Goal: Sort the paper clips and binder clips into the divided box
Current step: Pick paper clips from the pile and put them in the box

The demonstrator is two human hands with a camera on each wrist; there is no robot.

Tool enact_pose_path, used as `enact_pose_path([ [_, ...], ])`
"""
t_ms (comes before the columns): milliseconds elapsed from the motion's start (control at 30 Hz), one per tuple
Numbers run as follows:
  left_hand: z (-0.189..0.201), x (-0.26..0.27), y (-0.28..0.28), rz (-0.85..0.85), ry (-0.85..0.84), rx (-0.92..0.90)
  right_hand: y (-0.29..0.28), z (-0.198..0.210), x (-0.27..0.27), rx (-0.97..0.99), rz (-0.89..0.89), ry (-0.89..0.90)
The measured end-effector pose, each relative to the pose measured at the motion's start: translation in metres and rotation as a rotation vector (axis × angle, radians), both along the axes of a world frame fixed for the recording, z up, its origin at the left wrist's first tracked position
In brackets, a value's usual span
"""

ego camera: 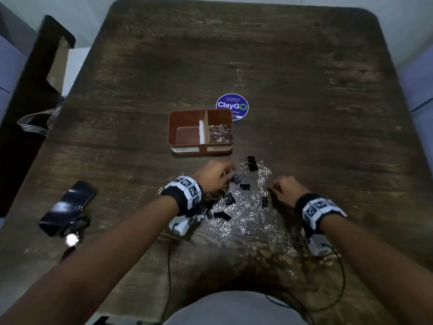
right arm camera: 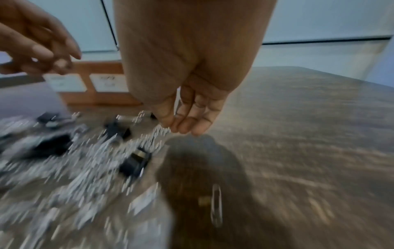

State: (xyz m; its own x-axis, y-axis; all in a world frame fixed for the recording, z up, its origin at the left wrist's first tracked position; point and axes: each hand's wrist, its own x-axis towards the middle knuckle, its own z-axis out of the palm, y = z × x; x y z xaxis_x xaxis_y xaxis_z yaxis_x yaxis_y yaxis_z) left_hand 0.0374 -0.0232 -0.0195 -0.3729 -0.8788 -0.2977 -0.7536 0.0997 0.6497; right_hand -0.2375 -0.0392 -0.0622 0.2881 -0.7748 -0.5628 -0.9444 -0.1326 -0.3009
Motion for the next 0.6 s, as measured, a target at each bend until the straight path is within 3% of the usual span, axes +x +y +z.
enact_pose_path([
  [67,-0.019,-0.014,0.019,-0.066,-0.07,0.017,0.027,-0.005,-0.006,-0.088,0.12,0.025],
  [200,-0.045,-0.023,0.043,-0.062,-0.257,-0.049,0.06,-0.009,-0.005,-0.197,0.188,-0.069],
  [400,-0.051,-0.021,0.059,-0.139,-0.401,-0.083,0.074,-0.002,0.037,-0.384,0.402,-0.132],
  [500,-0.047,-0.013,0.06,-0.109,-0.442,-0.093,0.081,-0.008,0.064,-0.353,0.448,-0.167],
  [600,-0.045,0.002,0.058,-0.03,-0.447,-0.083,0.089,-0.025,0.075,-0.304,0.482,-0.07],
])
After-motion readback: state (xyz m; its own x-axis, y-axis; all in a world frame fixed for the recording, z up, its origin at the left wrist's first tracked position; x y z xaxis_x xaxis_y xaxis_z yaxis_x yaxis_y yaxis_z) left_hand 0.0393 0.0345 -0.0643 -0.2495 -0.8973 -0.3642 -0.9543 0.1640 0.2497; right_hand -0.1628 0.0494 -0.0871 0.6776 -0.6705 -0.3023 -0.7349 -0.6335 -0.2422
